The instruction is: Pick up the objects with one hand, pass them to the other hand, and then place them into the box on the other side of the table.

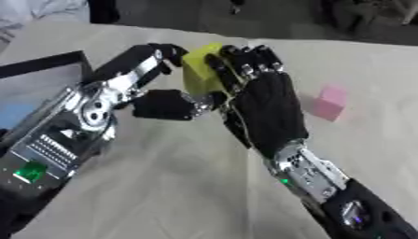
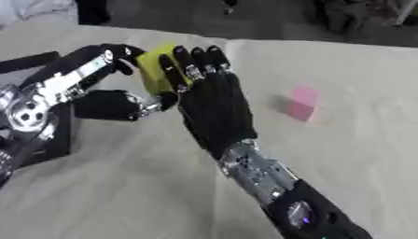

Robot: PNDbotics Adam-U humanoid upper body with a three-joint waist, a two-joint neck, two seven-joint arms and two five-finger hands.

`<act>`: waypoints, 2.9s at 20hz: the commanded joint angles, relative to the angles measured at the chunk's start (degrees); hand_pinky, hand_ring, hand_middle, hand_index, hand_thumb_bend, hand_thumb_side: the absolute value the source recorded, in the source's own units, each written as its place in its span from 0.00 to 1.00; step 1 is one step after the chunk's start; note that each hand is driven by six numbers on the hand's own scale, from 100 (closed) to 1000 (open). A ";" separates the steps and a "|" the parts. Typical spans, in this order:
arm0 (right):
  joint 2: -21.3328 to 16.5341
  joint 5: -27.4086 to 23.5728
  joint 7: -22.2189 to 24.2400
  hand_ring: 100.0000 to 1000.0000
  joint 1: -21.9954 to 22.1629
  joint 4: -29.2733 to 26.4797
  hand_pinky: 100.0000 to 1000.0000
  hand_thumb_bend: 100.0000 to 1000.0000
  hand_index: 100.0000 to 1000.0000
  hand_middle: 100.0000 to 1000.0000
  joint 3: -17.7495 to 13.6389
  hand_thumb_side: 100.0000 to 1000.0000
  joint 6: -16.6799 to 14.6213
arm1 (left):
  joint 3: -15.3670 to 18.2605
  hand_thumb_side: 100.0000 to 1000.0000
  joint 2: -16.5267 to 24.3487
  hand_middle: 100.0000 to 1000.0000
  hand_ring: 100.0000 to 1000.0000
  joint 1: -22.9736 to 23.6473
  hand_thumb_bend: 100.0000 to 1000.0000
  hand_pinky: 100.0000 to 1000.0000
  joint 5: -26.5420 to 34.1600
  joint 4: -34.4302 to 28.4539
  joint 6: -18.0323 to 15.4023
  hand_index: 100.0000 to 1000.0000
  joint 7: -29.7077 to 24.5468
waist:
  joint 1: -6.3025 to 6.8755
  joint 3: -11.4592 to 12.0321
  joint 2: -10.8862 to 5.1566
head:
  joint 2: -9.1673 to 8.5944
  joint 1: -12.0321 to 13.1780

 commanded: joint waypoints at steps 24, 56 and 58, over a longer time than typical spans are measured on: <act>-0.07 -2.63 -2.20 0.51 -1.35 0.24 0.54 0.00 0.49 0.38 1.28 0.00 -2.76 | -0.71 0.45 -2.16 0.39 0.45 -1.57 0.00 0.67 10.78 4.44 -0.20 0.50 10.95 | -0.05 -0.20 -1.88 | -0.81 -0.07; -6.38 -5.51 2.18 0.70 -2.44 -2.45 0.72 0.50 0.67 0.68 2.28 0.00 -5.98 | 10.15 0.41 5.52 0.21 0.32 4.49 0.00 0.63 14.97 10.82 -4.13 0.31 19.69 | -0.54 -0.45 -2.54 | -0.06 0.72; -7.76 -5.95 2.58 0.70 -2.82 -3.04 0.72 0.52 0.67 0.68 1.89 0.00 -6.08 | 11.24 0.41 7.46 0.21 0.34 5.18 0.00 0.63 15.67 11.66 -4.44 0.31 20.47 | -0.59 -0.52 -2.57 | 0.03 0.96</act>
